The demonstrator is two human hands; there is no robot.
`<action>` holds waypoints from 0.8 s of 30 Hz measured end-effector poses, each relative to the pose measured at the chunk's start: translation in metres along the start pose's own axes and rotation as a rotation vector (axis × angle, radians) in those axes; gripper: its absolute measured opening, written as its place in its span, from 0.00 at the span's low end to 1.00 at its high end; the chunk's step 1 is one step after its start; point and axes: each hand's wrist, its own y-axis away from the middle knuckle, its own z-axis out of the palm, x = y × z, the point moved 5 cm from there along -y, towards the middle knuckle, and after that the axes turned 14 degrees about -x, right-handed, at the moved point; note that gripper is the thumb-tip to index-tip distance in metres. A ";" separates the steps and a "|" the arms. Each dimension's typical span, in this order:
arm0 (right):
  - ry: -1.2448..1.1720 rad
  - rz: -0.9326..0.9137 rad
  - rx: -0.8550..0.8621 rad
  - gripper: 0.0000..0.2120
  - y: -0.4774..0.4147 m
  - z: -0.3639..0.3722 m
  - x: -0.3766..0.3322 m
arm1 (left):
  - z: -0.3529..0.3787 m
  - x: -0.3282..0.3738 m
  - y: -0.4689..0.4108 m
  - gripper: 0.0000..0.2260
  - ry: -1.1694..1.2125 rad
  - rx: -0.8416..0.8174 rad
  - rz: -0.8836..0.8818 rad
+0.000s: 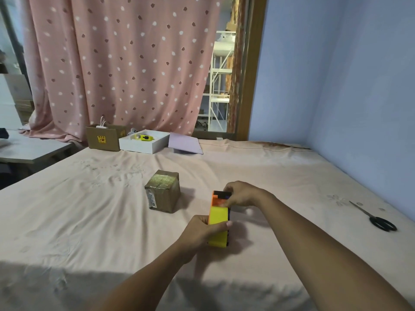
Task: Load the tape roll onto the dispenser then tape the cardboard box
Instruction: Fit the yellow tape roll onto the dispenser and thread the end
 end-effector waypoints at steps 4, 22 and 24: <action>0.071 0.026 0.102 0.22 0.003 -0.003 0.002 | 0.001 -0.001 0.002 0.16 -0.012 0.005 0.011; 0.091 -0.013 0.146 0.12 0.007 -0.017 -0.026 | 0.005 -0.003 0.007 0.22 0.000 0.015 0.033; 0.077 -0.038 0.115 0.12 0.007 -0.019 -0.025 | 0.004 -0.003 0.007 0.21 -0.008 0.006 0.035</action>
